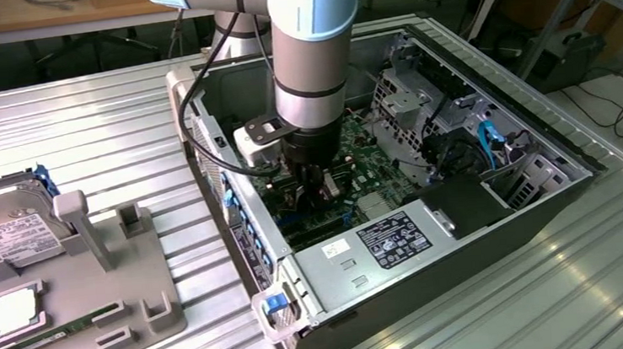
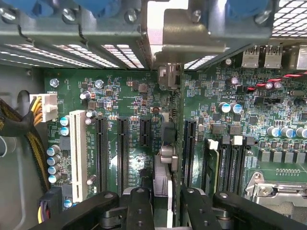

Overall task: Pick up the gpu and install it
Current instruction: 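Insert the gpu into the slot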

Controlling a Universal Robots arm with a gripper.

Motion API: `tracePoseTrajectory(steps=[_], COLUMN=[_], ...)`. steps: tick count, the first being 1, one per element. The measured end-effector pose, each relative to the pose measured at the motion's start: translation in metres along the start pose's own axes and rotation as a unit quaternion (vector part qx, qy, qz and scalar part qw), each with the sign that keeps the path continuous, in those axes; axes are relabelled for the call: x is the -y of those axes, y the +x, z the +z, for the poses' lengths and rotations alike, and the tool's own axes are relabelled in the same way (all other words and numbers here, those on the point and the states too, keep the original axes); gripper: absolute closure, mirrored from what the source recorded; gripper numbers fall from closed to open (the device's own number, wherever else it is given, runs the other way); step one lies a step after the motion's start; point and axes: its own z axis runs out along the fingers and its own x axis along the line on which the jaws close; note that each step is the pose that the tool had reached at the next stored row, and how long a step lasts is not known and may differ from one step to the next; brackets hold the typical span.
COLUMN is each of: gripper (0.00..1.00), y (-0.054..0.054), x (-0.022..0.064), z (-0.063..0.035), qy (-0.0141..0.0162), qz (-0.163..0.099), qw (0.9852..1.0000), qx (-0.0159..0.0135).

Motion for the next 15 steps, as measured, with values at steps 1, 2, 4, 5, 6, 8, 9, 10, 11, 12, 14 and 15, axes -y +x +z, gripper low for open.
tracePoseTrajectory(steps=[1,2,4,5,6,8,9,10,11,12,14,15], gripper=[0.72,0.71,0.65,0.65,0.65,0.65,0.65,0.65,0.65,0.65,0.65,0.65], y=[-0.001,-0.002,-0.002,-0.002,-0.002,-0.002,-0.002,-0.002,-0.002,-0.002,-0.003,-0.003], x=[0.0002,0.0006,0.0009,0.0011,0.0012,0.0016,0.0018,0.0020,0.0022,0.0024,0.0029,0.0031], z=[0.0024,0.0018,-0.0008,-0.0026,-0.0059,-0.0123,-0.0164,-0.0195,-0.0233,-0.0270,-0.0347,-0.0382], qy=[0.0016,0.0017,0.0025,0.0035,0.0043,0.0069,0.0081,0.0092,0.0103,0.0112,0.0133,0.0142], qz=[0.000,0.000,0.000,0.000,0.000,0.000,0.000,0.000,0.000,0.000,0.001,0.001], qw=[1.0000,1.0000,1.0000,1.0000,1.0000,1.0000,1.0000,1.0000,0.9999,0.9999,0.9999,0.9999], qx=[0.0031,0.0020,0.0013,0.0018,0.0015,0.0016,0.0013,0.0015,0.0014,0.0012,0.0012,0.0012])
